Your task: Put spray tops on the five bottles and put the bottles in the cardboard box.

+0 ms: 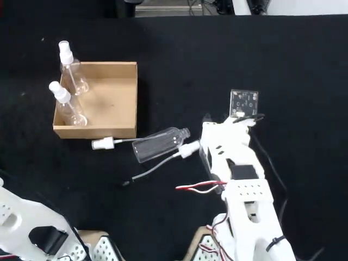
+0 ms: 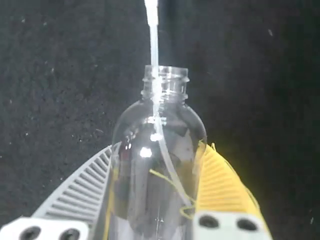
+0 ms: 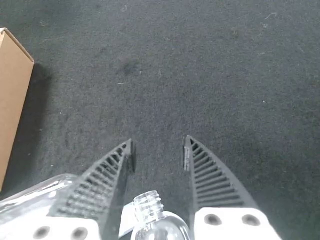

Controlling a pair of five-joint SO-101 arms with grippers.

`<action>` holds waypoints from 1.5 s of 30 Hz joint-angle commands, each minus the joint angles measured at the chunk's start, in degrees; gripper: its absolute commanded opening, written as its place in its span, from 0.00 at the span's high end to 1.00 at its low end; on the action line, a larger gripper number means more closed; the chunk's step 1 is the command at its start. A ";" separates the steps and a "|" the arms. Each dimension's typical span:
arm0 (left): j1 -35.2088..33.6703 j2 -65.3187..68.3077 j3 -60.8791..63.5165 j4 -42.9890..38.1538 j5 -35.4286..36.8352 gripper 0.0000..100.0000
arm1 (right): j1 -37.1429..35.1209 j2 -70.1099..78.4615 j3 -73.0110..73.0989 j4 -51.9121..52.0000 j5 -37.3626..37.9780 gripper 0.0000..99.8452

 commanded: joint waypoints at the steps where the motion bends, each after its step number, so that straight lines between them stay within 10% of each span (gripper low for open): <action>1: 1.45 -8.97 11.65 -3.52 -7.56 0.97 | 0.62 -0.92 -0.31 -1.49 0.53 0.86; 20: 7.52 -56.35 74.59 -51.60 -12.22 0.97 | 0.53 -1.19 -0.31 -1.32 0.53 0.86; 32: -0.66 -70.24 64.31 -34.73 7.82 0.97 | 0.53 -1.10 -0.31 -1.49 0.53 0.86; 45: 0.13 -73.41 64.92 -34.02 26.73 0.97 | 0.53 -1.19 -0.31 -1.32 0.53 0.86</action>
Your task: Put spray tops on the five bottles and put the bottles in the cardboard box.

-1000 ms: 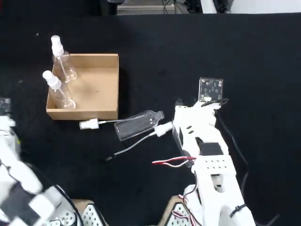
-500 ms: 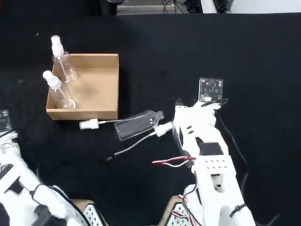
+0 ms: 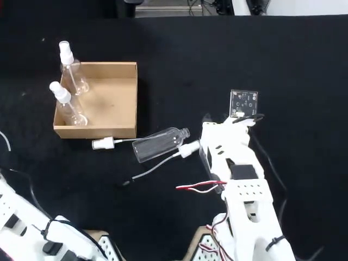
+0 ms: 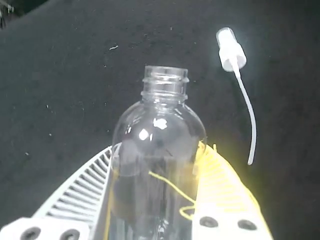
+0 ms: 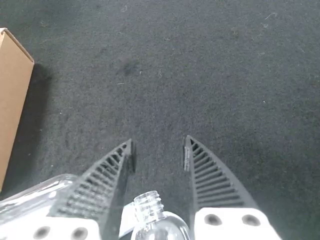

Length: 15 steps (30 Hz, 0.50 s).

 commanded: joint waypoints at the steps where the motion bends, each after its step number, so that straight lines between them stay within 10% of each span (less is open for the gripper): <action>1: 2.77 -1.67 -1.36 0.00 5.80 0.97 | 0.53 -1.10 -0.31 -1.41 0.53 0.86; 15: 7.69 -19.34 19.74 -22.95 7.47 0.97 | 0.53 -1.19 -0.31 -1.49 0.53 0.86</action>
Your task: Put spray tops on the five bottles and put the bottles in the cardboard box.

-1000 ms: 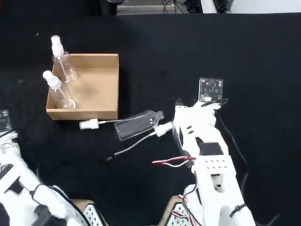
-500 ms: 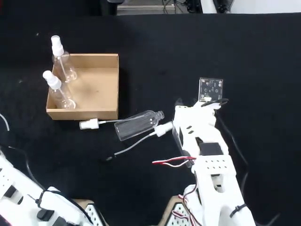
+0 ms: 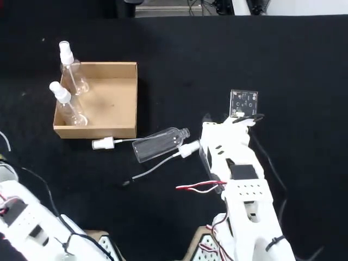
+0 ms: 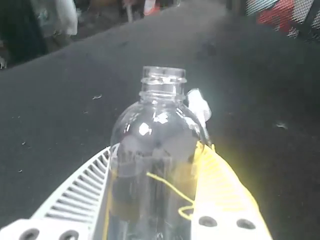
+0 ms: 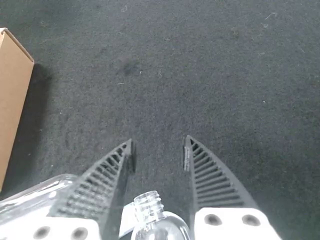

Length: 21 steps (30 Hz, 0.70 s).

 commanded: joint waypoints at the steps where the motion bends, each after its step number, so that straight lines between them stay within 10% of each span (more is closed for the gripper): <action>1: 3.30 -6.77 3.12 -2.11 -0.62 0.97 | 0.53 -1.19 -0.31 -1.49 0.53 0.86; 9: 9.98 -19.96 10.86 1.49 -0.97 0.97 | 0.53 -1.10 -0.31 -1.49 0.53 0.86; 21: 14.37 -28.04 5.85 41.93 -12.22 0.97 | 0.53 -1.19 -0.31 -1.49 0.53 0.86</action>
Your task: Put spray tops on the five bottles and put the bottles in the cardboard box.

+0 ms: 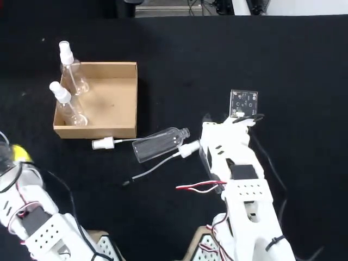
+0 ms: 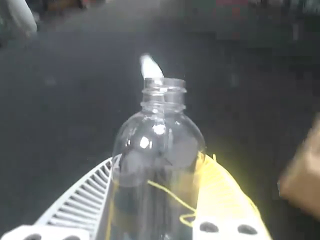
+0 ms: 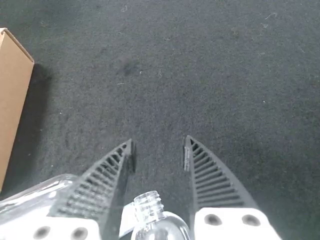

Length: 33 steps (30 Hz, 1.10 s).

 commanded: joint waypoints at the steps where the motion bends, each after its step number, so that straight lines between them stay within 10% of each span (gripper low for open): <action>1: 7.16 -0.97 -3.56 17.58 -11.25 0.97 | 0.53 -1.19 -0.31 -1.49 0.53 0.86; 10: 10.07 -0.97 -3.91 30.07 -16.97 0.96 | 0.53 -1.10 -0.31 -1.49 0.53 0.86; 17: 4.97 -1.49 -3.91 33.58 -16.53 0.66 | 0.53 -1.10 -0.31 -1.32 0.53 0.86; 33: -2.68 10.55 -34.68 34.20 -11.25 0.65 | 0.53 -1.01 -0.31 -1.14 0.53 0.86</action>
